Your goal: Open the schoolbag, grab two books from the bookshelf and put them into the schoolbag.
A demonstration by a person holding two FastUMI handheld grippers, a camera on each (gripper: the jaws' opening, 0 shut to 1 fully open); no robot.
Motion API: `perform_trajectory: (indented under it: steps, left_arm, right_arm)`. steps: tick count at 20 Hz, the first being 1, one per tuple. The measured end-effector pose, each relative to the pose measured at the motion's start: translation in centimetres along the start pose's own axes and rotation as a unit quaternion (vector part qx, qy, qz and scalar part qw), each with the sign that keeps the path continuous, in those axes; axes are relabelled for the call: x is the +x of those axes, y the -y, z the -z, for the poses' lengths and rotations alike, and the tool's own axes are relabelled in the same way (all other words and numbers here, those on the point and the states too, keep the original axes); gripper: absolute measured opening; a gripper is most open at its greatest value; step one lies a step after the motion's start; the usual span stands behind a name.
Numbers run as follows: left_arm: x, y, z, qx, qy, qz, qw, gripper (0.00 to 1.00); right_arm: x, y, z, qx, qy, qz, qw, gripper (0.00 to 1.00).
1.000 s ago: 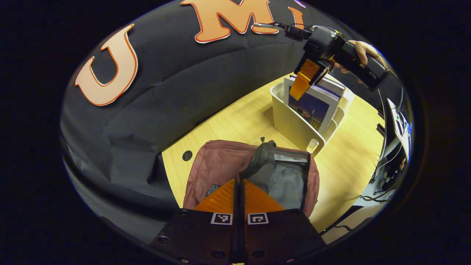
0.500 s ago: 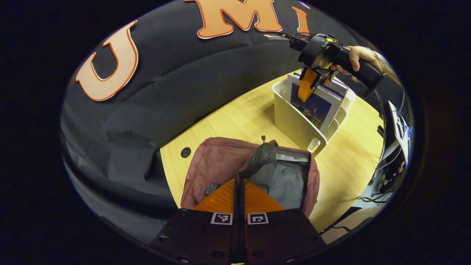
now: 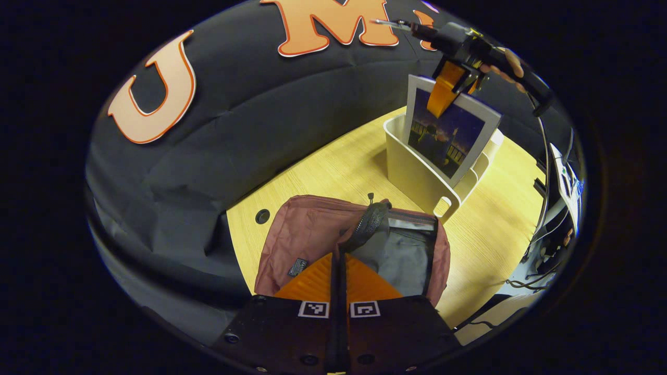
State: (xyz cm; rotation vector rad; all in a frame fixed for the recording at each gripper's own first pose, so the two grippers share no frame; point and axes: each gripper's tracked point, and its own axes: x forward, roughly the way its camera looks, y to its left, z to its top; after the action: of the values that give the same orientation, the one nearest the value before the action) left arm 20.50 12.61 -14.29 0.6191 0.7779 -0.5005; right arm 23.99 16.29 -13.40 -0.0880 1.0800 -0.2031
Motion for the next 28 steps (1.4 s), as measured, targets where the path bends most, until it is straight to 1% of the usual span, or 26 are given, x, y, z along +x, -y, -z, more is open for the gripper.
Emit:
perform_trajectory:
  steps: [2,5,7,9,12,15,16,18,19,21,22,23,25,28]
  left_arm:
    - [-0.1,0.2,-0.1,0.001,0.004,0.001,1.0,0.01]
    - [-0.3,0.3,0.0,-0.003,0.008,0.003,1.0,0.01]
    - [-0.1,0.0,0.2,-0.011,0.006,0.0,1.0,0.01]
    - [0.0,-0.5,0.3,-0.014,0.006,-0.008,1.0,0.01]
    - [-0.3,-0.9,-0.2,-0.013,0.012,-0.025,1.0,0.01]
    - [-0.5,-0.5,-0.8,-0.007,0.015,-0.028,0.999,0.01]
    - [-0.6,-0.5,-1.1,-0.007,0.017,-0.031,0.999,0.01]
    - [-0.8,-0.7,-1.5,-0.011,0.021,-0.044,0.999,0.01]
    - [-0.9,-0.6,-1.6,-0.011,0.021,-0.046,0.999,0.01]
    - [-1.2,-0.2,-2.0,-0.006,0.021,-0.046,0.999,0.01]
    - [-1.5,-0.1,-2.3,-0.003,0.024,-0.047,0.999,0.01]
    - [-1.8,0.0,-2.5,-0.001,0.026,-0.05,0.998,0.01]
    - [-2.2,0.1,-2.7,0.0,0.032,-0.057,0.998,0.01]
    - [-2.7,0.8,-3.1,-0.001,0.034,-0.054,0.998,0.01]
  right_arm:
    - [-3.5,-0.8,-1.3,0.011,0.034,-0.014,0.999,0.34]
    - [-8.8,-0.4,-1.5,0.008,0.074,-0.027,0.997,0.34]
    - [-12.0,-0.5,-0.6,0.012,0.095,-0.042,0.995,0.34]
    - [-14.8,-0.5,0.9,0.028,0.114,-0.067,0.991,0.34]
    - [-17.1,-0.6,4.0,0.075,0.145,-0.113,0.98,0.34]
    - [-16.4,-0.8,8.8,0.138,0.139,-0.163,0.967,0.34]
    - [-15.4,-1.0,10.2,0.164,0.139,-0.182,0.96,0.34]
    - [-13.5,-0.8,12.8,0.211,0.135,-0.203,0.946,0.34]
    - [-12.3,-0.8,13.8,0.236,0.13,-0.218,0.938,0.34]
    - [-10.6,-1.3,15.1,0.29,0.13,-0.254,0.913,0.34]
    - [-9.3,-1.6,15.6,0.31,0.13,-0.267,0.903,0.34]
    - [-7.7,-2.1,16.2,0.324,0.129,-0.274,0.897,0.34]
    - [-4.5,-2.8,17.5,0.344,0.123,-0.279,0.888,0.34]
    - [-0.7,-4.6,19.6,0.379,0.105,-0.296,0.871,0.34]
